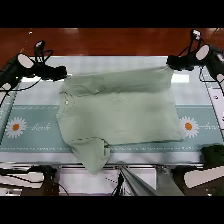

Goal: Fold the shirts.

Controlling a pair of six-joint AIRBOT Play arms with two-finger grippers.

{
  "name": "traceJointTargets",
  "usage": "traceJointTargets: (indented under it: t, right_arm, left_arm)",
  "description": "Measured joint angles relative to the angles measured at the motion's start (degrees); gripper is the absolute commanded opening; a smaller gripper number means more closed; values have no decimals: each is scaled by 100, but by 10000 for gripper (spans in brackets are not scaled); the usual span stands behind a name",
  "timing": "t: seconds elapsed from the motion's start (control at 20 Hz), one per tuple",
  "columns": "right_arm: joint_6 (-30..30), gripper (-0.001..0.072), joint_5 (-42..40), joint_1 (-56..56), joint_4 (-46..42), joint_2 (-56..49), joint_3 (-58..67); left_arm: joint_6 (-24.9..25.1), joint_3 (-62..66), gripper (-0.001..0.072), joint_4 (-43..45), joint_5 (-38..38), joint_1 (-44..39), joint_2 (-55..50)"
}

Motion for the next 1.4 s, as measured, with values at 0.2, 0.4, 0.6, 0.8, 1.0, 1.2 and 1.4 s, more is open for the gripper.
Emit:
traceJointTargets:
  t: [0.2,0.4,0.6,0.8,1.0,1.2,1.4]
  right_arm:
    - [-162,20,463,-2,-17,127,0]
    - [-511,19,1519,0,-247,474,0]
    - [-623,20,2269,0,-529,365,-7]
    - [-654,59,2581,0,-577,125,-4]
    - [-807,369,2839,0,-623,74,4]
    - [-1106,432,3333,-197,-688,492,42]
    - [-1191,504,3832,-949,-922,1241,-190]
  left_arm:
    - [2,162,35,4,-852,72,-52]
    - [76,297,35,15,-2658,166,50]
    - [11,125,35,-2,-3235,83,50]
    - [-208,-173,43,0,-3226,42,35]
    - [-293,-260,518,2,-3215,52,44]
    - [-304,-162,517,9,-3670,271,254]
    - [-321,-518,554,334,-3989,634,1056]
